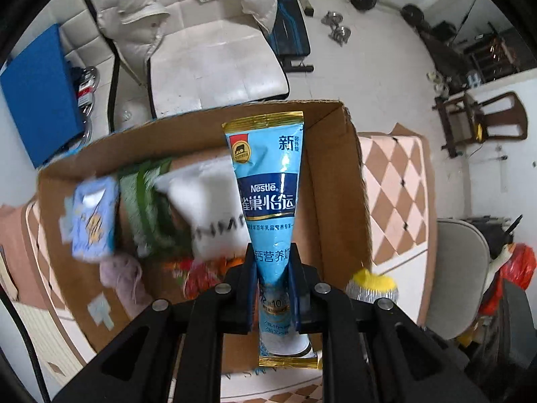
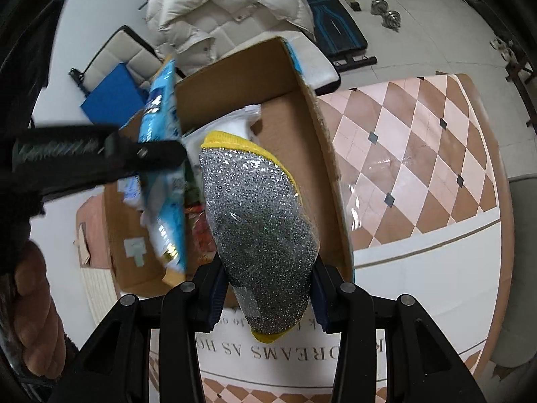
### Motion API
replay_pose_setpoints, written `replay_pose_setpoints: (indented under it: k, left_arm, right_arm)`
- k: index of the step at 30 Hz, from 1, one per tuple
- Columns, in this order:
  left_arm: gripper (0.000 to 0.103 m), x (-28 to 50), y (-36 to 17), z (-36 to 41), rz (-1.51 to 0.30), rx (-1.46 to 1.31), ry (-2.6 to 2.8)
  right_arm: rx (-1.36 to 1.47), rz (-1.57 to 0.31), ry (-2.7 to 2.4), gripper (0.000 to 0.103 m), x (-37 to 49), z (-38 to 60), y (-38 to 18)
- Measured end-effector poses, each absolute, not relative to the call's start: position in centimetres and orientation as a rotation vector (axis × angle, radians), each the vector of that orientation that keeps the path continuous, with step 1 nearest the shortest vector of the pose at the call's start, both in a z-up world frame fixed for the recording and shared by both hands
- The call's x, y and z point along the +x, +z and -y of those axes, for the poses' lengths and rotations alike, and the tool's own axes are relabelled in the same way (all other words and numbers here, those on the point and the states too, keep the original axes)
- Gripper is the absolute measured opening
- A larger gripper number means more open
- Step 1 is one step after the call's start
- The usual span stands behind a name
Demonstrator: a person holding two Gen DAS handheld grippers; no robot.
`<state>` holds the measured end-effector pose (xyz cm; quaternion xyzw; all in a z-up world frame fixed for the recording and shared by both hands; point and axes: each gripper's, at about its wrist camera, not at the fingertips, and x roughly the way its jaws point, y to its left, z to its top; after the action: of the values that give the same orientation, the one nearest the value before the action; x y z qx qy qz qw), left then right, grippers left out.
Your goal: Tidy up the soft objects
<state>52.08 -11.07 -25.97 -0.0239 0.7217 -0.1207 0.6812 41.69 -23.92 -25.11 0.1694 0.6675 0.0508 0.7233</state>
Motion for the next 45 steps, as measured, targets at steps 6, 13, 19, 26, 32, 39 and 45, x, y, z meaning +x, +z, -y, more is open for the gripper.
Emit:
replay_pose_setpoints:
  k: [6, 13, 19, 26, 32, 39, 45]
  left_arm:
    - [0.013, 54.1, -28.4, 13.2, -1.664, -0.011, -0.297]
    - [0.022, 54.8, -29.8, 14.5, -1.720, 0.066, -0.307]
    - [0.036, 54.8, -28.8, 14.2, -1.688, 0.079, -0.312]
    - [0.068, 54.2, -26.3, 12.1, -1.607, 0.054, -0.294]
    - [0.091, 51.5, -23.9, 8.8, -1.516, 0.016, -0.236]
    - [0.099, 46.2, -23.2, 4.0, -1.462, -0.059, -0.155]
    - [0.099, 41.3, -22.0, 1.6, -1.409, -0.045, -0.079]
  right_arm:
    - [0.371, -1.497, 0.086, 0.045, 43.3, 24.2, -26.5]
    - [0.336, -1.531, 0.091, 0.051, 44.2, 24.2, -27.5]
    - [0.285, -1.548, 0.083, 0.067, 44.2, 23.6, -27.2]
    - [0.253, -1.546, 0.057, 0.078, 43.8, 24.0, -26.4]
    - [0.205, -1.526, 0.038, 0.088, 42.9, 24.2, -25.4]
    - [0.132, -1.482, 0.027, 0.103, 41.1, 23.8, -23.9]
    - [0.062, -1.445, -0.007, 0.103, 39.3, 22.6, -22.8]
